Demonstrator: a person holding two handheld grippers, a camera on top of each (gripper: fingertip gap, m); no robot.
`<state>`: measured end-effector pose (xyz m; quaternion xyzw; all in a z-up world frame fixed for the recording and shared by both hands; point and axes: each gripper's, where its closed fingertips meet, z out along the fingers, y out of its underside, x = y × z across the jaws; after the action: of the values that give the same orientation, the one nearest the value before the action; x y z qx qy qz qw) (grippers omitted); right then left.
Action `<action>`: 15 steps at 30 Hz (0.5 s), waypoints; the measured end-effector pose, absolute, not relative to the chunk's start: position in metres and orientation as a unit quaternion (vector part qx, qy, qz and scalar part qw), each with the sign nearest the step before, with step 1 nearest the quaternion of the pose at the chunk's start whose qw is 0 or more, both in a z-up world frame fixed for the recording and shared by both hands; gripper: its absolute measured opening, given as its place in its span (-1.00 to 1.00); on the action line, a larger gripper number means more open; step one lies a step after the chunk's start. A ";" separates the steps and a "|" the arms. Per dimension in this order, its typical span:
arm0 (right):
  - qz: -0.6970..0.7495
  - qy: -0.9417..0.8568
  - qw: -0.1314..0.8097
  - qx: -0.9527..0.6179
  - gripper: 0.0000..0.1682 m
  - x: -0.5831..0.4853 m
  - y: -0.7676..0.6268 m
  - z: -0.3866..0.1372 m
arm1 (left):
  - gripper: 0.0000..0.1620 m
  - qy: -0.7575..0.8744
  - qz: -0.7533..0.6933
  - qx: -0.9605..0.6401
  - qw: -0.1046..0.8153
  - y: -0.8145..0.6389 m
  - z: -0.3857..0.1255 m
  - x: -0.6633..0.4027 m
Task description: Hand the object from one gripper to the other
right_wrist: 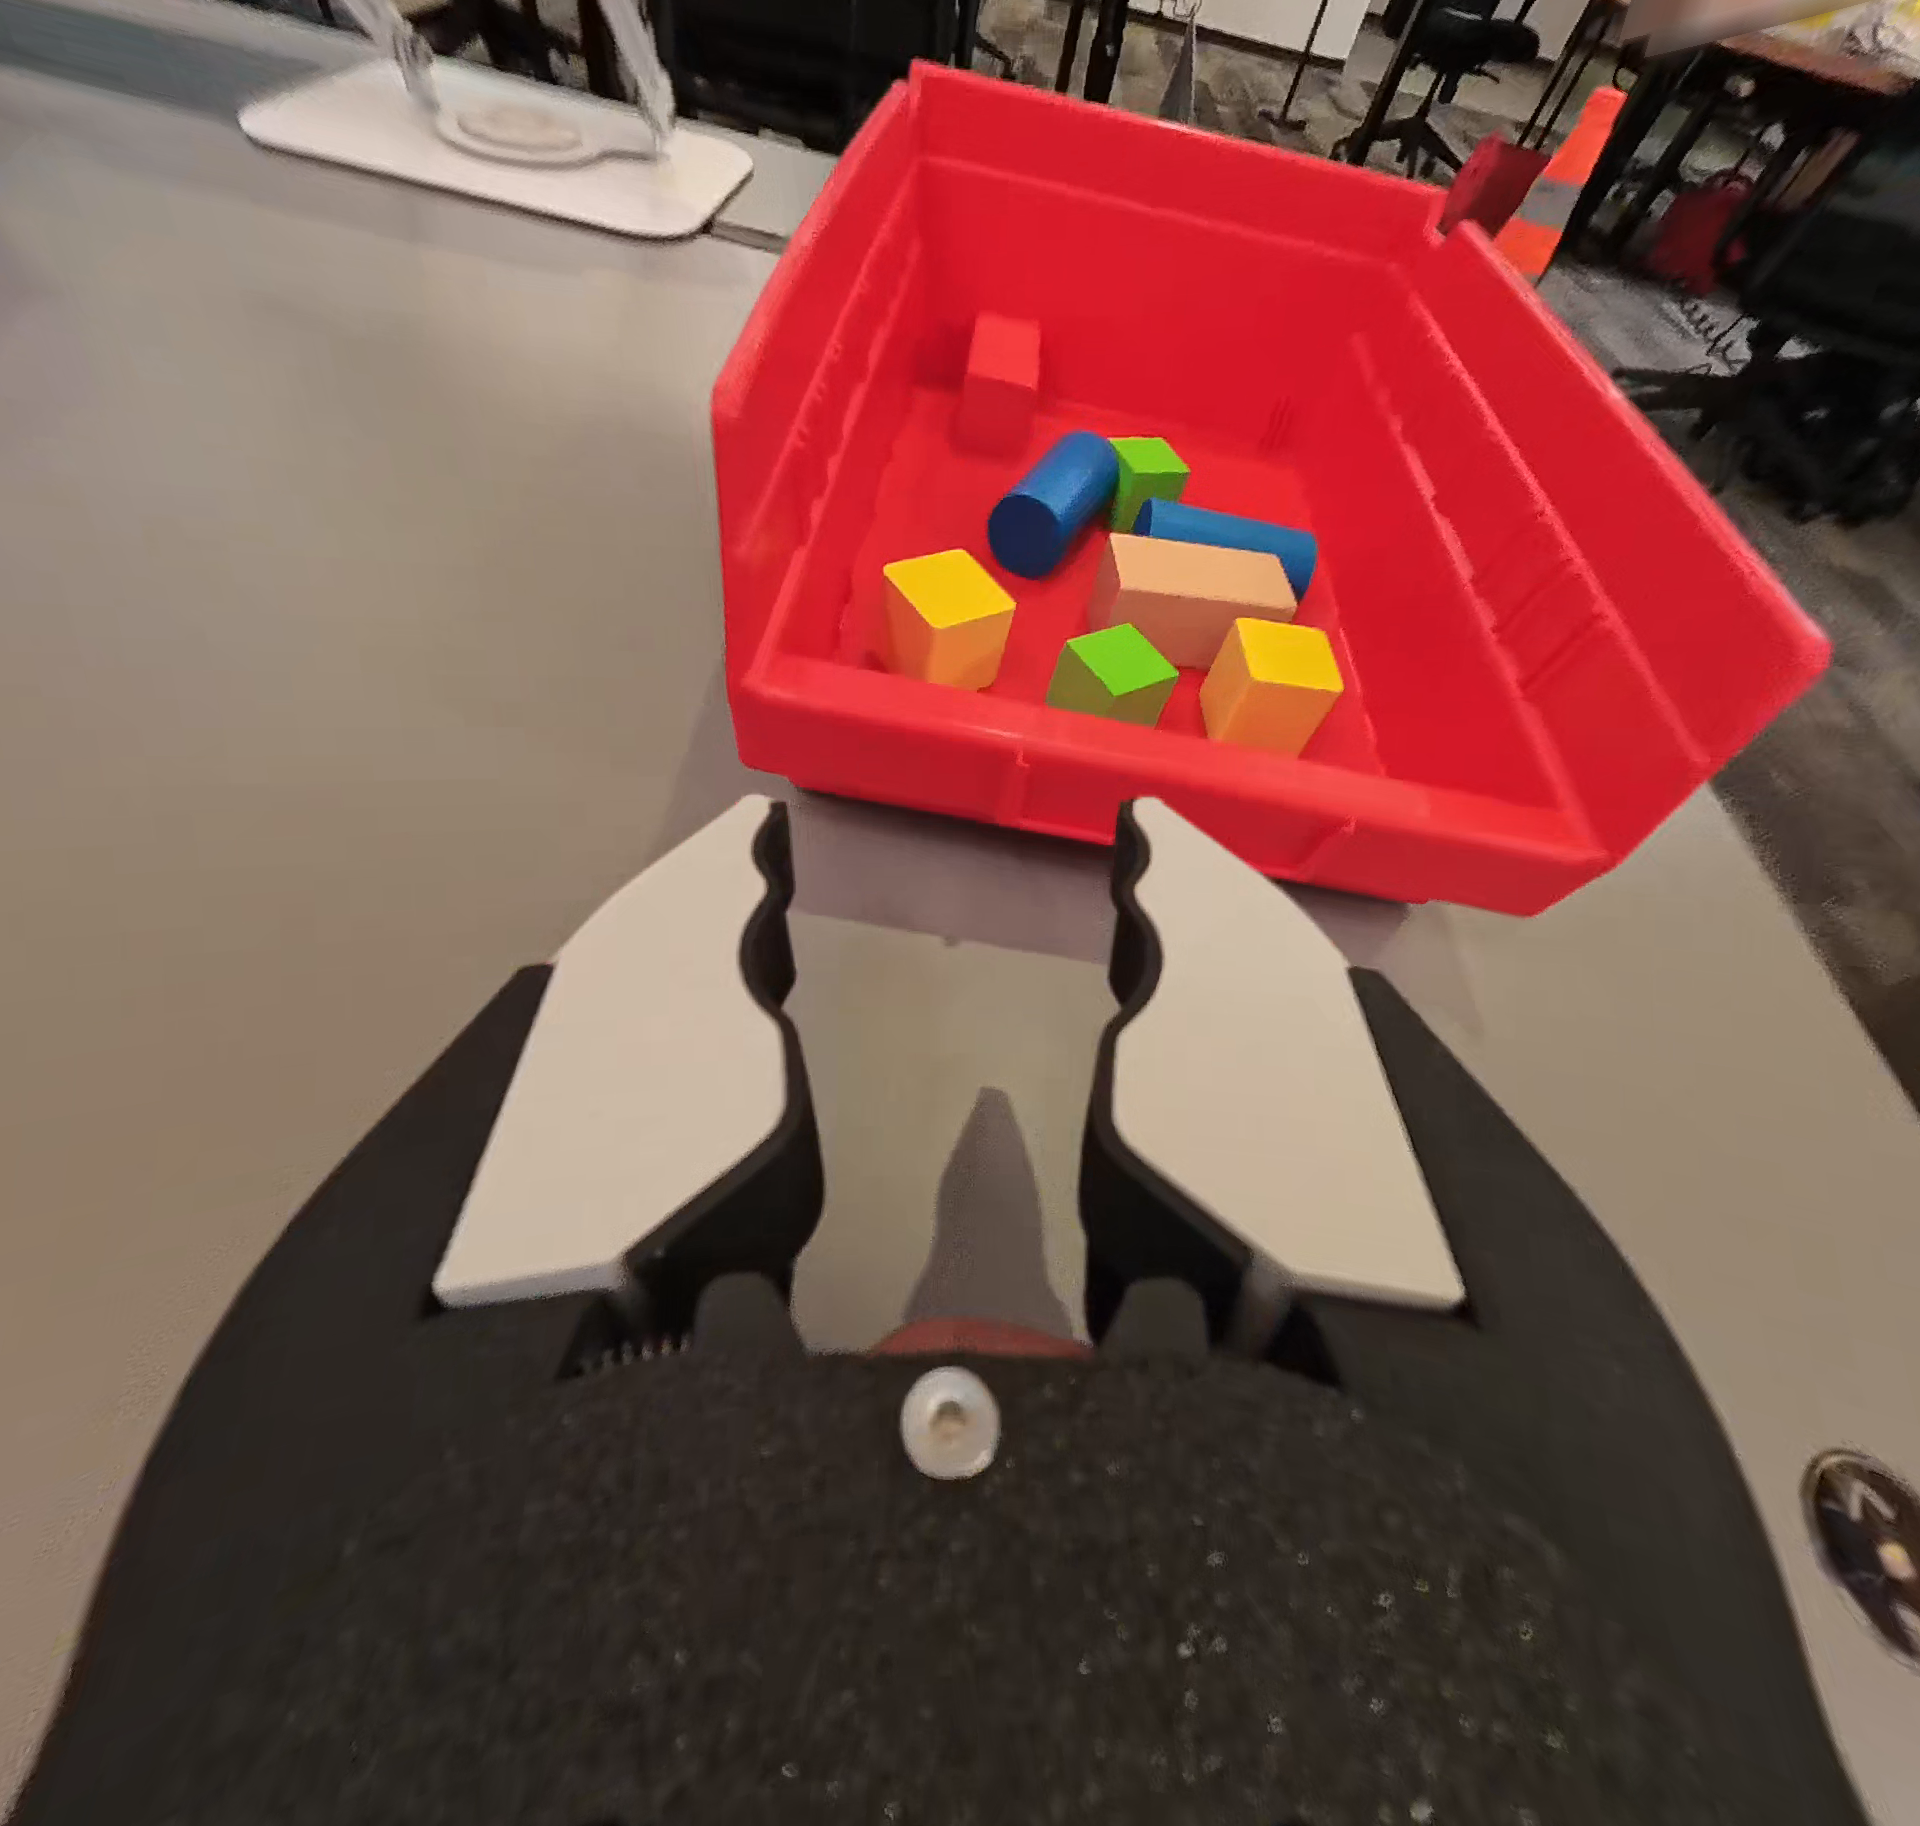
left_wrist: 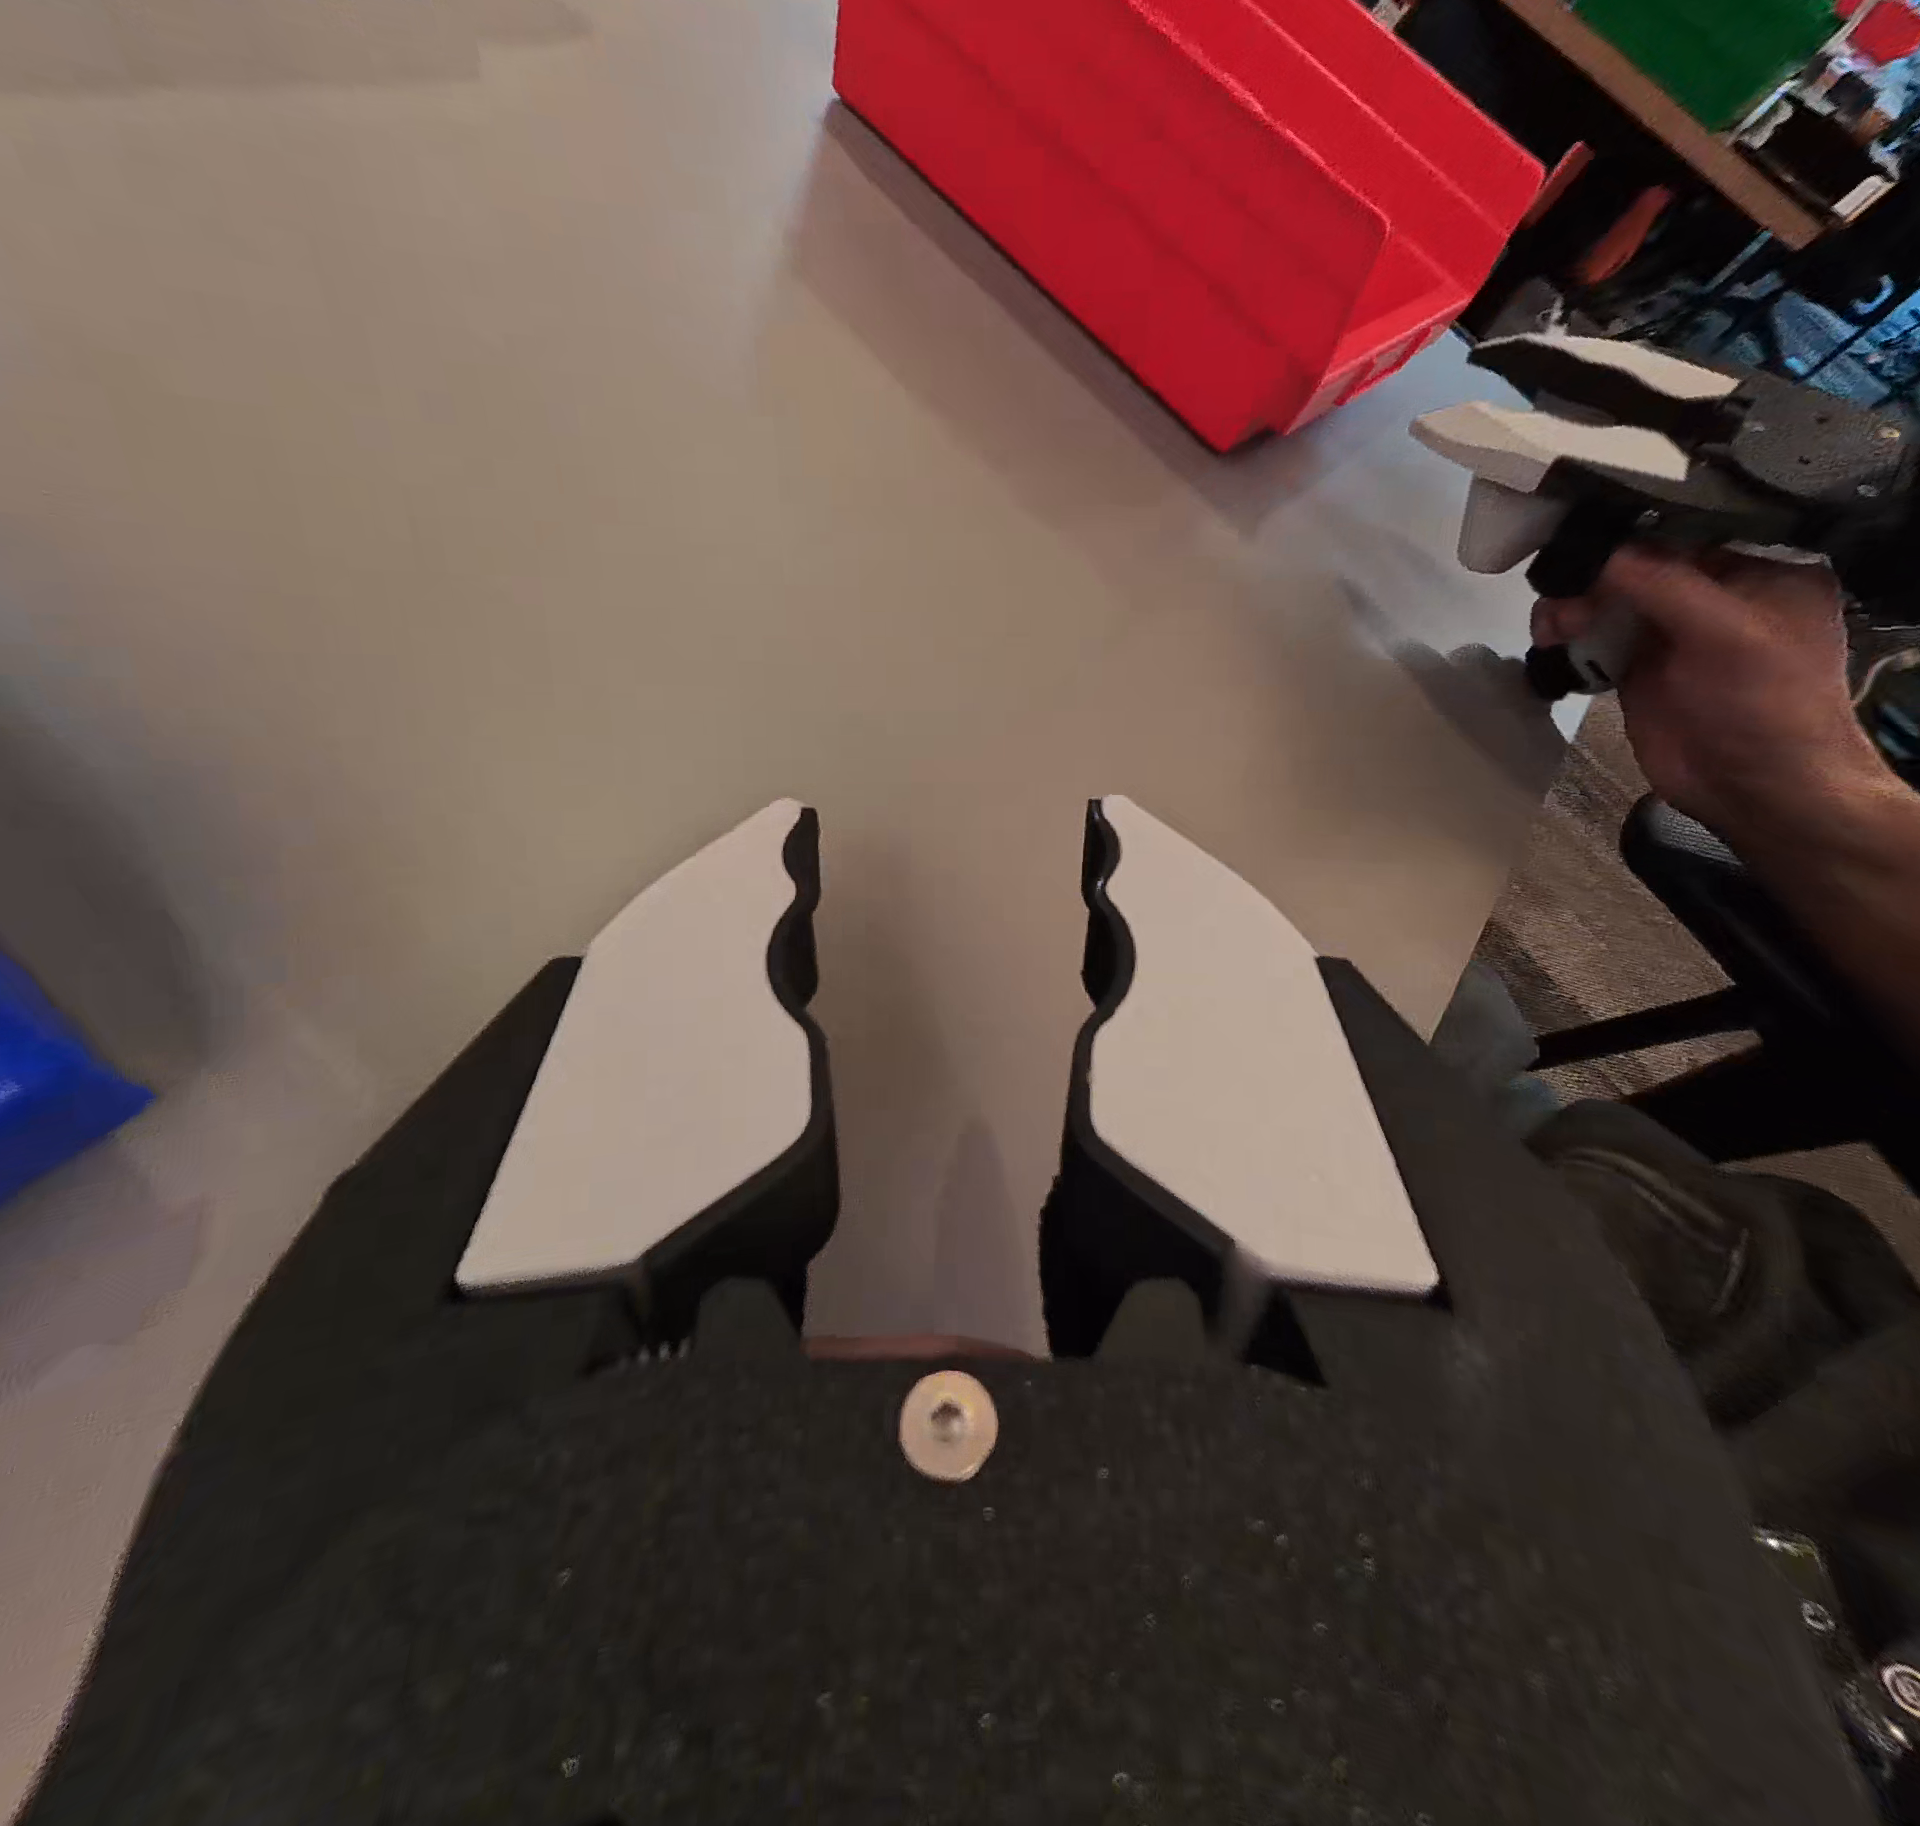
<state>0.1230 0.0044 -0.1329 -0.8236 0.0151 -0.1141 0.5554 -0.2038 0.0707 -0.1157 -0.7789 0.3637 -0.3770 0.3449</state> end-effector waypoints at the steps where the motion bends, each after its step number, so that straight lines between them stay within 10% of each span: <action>1: -0.119 0.006 0.550 -0.827 -0.30 0.121 0.006 -0.134 | -0.39 0.364 -0.376 -0.778 0.347 0.069 -0.107 -0.207; 8: -0.126 -0.027 0.560 -0.818 -0.31 0.100 0.005 -0.130 | -0.25 0.290 -0.205 -0.826 0.438 0.147 -0.013 -0.310; 15: -0.112 -0.041 0.567 -0.815 -0.31 0.100 0.011 -0.129 | -0.26 0.276 -0.033 -0.916 0.290 0.267 -0.051 -0.383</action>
<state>0.0996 0.0109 -0.1290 -0.8152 -0.0415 -0.1123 0.5666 -0.3826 0.2674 -0.0510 -0.9158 0.2757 -0.0331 0.2903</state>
